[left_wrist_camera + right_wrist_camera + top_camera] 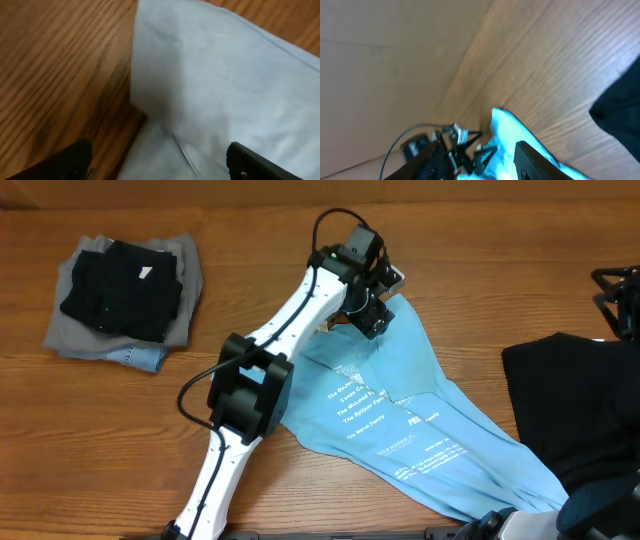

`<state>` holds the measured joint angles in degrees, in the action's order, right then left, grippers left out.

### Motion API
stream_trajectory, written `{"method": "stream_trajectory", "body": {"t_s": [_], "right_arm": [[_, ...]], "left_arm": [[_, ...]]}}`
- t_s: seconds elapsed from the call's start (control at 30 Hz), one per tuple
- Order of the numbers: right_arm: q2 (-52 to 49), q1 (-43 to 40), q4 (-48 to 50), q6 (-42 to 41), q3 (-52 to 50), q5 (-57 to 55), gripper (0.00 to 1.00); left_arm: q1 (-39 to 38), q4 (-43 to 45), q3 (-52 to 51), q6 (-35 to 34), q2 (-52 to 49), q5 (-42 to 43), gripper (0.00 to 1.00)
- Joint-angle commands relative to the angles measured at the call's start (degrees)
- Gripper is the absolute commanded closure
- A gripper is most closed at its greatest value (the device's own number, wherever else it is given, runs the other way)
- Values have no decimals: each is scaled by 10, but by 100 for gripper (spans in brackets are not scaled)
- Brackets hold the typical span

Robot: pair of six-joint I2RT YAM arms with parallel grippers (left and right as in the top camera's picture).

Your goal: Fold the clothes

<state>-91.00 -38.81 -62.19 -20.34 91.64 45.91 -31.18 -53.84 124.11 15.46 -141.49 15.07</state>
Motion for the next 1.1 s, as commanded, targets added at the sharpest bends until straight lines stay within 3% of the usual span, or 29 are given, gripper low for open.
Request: {"method": "stream_trajectory", "body": {"t_s": [0.0, 0.03, 0.2, 0.27, 0.4, 0.6, 0.83, 1.07], "right_arm": [[5, 1, -24, 30, 10, -13, 50], [5, 1, -28, 33, 10, -17, 50], [5, 1, -54, 37, 10, -86, 50], [5, 2, -57, 37, 9, -101, 50], [5, 2, -56, 36, -6, -138, 48], [5, 2, -41, 21, -59, -179, 47], [4, 2, 43, -2, -203, -203, 47], [4, 5, 154, -29, -332, -202, 47]], "left_arm": [[-5, 19, 3, 13, -29, 14, 14], [-5, 21, 3, 13, -33, 15, 18], [-4, 24, 3, 13, -54, 44, 83], [-2, 27, 3, 14, -54, 43, 96], [18, 27, 9, 15, -50, 3, 96], [107, -9, 51, -71, -34, -116, 96], [238, -100, 123, -105, -27, -103, 96], [275, -159, 175, -99, -27, -54, 93]]}}
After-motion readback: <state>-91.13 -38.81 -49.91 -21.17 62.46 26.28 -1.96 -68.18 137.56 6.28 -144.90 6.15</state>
